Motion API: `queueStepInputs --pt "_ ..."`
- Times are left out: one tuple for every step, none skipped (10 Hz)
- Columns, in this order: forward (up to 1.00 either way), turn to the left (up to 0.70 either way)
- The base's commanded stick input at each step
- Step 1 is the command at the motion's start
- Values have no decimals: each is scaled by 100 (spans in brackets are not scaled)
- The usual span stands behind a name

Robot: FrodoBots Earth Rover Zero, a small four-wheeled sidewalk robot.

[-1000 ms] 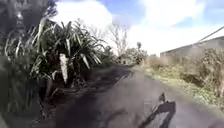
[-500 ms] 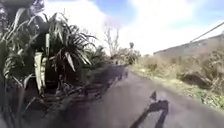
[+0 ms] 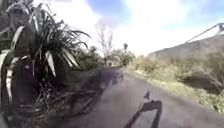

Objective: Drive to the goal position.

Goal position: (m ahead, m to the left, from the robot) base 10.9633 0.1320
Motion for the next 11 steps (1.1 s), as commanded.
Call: queueStepInputs --pt "85 0" --pt "85 0" --pt "85 0" --pt "85 0" --pt "85 0" --pt "85 0" --pt "85 0" --pt "85 -11" --pt "85 -31" --pt "85 -34" --pt "85 -34"
